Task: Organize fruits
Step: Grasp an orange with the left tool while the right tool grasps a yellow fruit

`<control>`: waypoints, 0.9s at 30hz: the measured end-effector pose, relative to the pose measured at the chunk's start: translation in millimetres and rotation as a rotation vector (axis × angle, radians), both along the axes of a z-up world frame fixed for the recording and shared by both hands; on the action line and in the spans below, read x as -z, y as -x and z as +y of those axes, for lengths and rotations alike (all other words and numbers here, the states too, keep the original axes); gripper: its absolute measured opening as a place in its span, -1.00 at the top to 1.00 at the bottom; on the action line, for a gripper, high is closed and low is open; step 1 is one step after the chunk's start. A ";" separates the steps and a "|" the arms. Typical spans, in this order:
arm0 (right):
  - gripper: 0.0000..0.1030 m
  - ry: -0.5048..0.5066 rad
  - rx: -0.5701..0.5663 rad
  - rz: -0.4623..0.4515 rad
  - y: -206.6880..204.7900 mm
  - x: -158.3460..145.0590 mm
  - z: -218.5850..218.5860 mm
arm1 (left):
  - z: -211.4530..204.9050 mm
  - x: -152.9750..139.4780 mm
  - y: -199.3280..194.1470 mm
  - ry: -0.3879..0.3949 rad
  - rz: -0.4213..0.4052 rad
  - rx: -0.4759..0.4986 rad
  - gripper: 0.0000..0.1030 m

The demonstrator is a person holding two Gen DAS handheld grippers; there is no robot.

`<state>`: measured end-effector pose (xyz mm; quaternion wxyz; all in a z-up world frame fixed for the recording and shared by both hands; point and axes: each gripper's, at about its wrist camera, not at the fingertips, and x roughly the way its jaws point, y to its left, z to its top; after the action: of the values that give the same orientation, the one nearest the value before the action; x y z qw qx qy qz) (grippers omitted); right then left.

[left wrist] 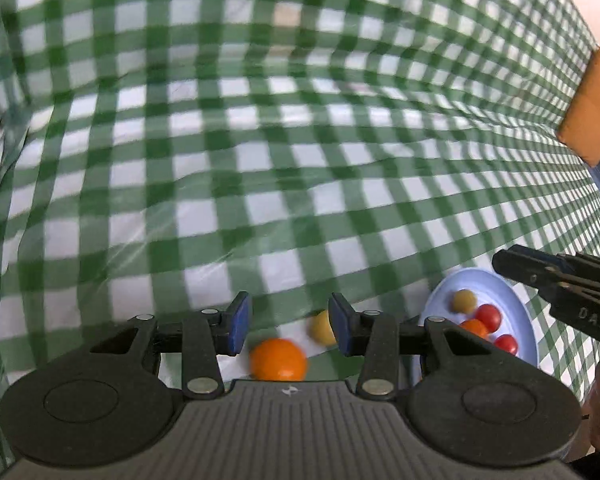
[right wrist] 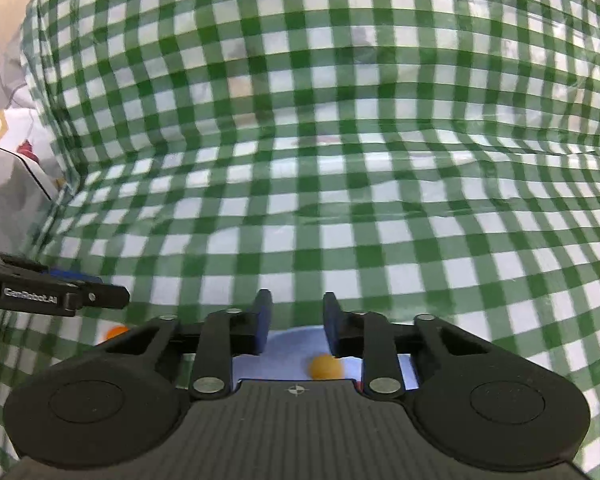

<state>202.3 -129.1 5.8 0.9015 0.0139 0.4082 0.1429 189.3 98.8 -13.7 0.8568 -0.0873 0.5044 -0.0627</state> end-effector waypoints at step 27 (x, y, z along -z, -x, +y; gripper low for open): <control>0.03 0.043 -0.114 0.182 -20.5 61.4 120.0 | 32.6 32.7 6.9 -0.144 0.080 -0.080 0.23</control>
<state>222.8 -9.1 -55.7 0.8511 -0.0159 0.4916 0.1833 182.4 131.4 -46.4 0.8419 -0.0480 0.5374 0.0114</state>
